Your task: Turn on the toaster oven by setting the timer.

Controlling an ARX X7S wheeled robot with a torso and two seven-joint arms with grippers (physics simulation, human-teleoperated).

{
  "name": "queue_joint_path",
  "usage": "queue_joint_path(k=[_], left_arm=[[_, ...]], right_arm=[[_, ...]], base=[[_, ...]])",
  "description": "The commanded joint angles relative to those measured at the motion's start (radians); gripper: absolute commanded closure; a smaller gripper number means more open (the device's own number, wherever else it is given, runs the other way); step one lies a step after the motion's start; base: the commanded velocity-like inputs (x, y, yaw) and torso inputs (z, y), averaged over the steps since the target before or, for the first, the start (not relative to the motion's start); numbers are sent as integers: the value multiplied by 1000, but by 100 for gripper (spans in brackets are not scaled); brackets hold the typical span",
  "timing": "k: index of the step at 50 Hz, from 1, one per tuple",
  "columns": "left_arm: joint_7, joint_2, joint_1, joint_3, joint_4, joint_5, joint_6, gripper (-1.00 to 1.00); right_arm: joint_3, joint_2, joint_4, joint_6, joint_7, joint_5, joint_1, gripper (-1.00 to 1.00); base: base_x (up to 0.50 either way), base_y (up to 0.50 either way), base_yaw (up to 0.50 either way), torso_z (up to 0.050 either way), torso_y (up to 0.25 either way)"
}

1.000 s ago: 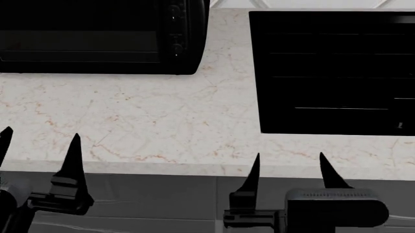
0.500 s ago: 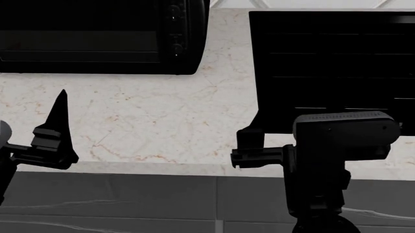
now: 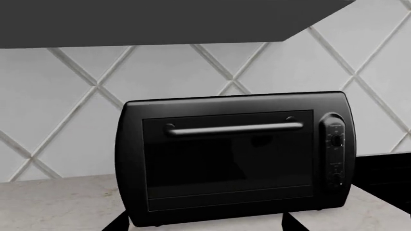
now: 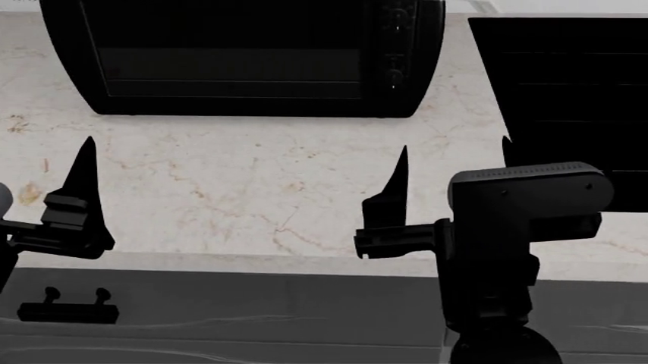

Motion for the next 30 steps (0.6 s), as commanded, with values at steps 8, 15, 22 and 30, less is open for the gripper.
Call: queue_joint_path(k=[8,15,22,30], left_arm=[[-5,-6,-2,14,-11,1,2,-100],[-11,-8,-1,12,-3,-3,-2,-100],[-15,-10,0,9,7,-9,-4,-100],[-20,-13,0,11,12,-13,-9,-100]], right_arm=[[13,5,10,-18,7,17,-11,-100],[13,1,4,-14,6,30,-22,-100],[9,5,-8,5,12,34,-18,-100],[6,9,-8,4,14,35,-16,-100]], base=[[0,375,0,0,0],[0,0,0,0,0],[161,0,0,0,0],[292,0,0,0,0]])
